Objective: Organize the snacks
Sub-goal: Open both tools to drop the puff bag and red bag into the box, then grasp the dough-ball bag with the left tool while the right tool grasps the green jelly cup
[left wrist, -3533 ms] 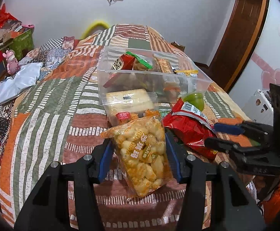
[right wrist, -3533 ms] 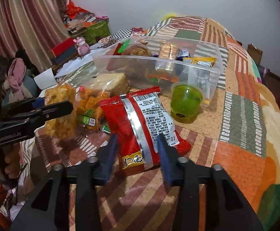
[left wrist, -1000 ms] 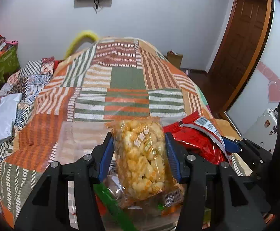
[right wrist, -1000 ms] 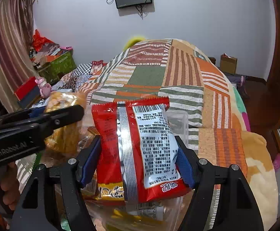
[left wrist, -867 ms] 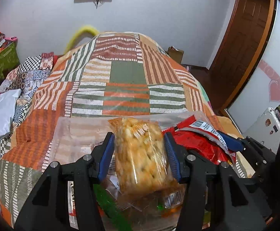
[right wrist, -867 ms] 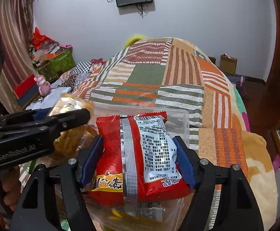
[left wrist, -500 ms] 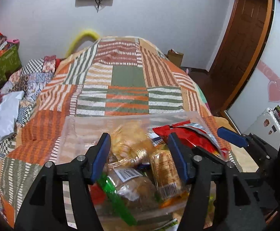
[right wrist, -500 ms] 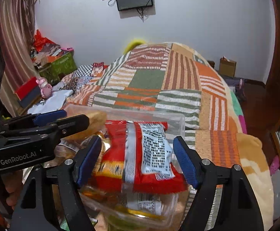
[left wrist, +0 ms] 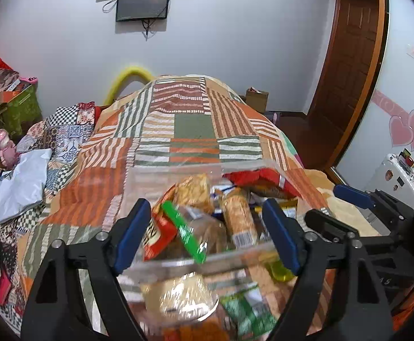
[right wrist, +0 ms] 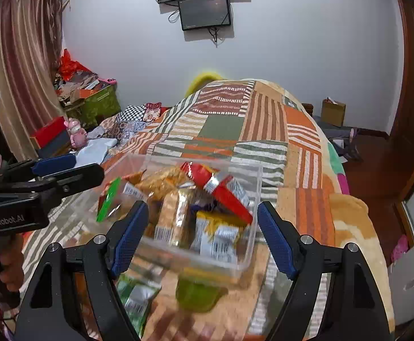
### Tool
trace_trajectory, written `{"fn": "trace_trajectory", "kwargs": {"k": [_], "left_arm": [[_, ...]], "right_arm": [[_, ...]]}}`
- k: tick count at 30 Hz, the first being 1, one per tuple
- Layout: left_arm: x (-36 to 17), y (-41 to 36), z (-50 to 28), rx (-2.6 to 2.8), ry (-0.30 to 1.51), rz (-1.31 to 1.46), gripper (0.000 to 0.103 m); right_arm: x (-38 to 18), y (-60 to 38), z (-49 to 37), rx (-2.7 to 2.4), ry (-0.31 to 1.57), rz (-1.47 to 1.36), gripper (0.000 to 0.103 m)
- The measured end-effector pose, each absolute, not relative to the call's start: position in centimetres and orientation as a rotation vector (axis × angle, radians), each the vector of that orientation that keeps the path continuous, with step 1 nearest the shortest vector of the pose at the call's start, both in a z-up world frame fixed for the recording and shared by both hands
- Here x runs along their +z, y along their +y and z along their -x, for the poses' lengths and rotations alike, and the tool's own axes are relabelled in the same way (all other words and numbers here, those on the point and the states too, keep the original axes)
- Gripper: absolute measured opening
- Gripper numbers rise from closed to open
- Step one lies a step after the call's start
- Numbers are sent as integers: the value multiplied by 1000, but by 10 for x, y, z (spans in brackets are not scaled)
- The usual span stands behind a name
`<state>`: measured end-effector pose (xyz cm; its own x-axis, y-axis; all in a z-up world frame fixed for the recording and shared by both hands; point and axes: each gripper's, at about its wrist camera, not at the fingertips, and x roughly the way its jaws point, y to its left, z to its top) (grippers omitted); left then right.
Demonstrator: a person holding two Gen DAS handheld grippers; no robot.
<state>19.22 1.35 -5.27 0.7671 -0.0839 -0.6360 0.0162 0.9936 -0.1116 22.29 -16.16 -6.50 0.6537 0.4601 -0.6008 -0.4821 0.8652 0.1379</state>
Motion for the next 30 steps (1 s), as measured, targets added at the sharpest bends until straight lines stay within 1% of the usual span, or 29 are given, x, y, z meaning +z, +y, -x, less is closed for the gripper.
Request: {"fn": "trace_trajectory", "kwargs": {"k": [7, 15, 22, 25, 30], "left_arm": [[-71, 18, -161, -37, 739, 108, 84], [-115, 22, -146, -16, 857, 143, 84], [-143, 16, -135, 8, 898, 129, 86], [-146, 14, -131, 22, 892, 111, 88], [-146, 17, -125, 40, 886, 125, 89]], "right_arm": [[-78, -170, -199, 534, 699, 40, 77], [-105, -174, -185, 538, 773, 33, 77], [-132, -176, -189, 521, 844, 30, 77], [-139, -174, -197, 517, 869, 28, 77], [-143, -170, -210, 541, 901, 7, 77]]}}
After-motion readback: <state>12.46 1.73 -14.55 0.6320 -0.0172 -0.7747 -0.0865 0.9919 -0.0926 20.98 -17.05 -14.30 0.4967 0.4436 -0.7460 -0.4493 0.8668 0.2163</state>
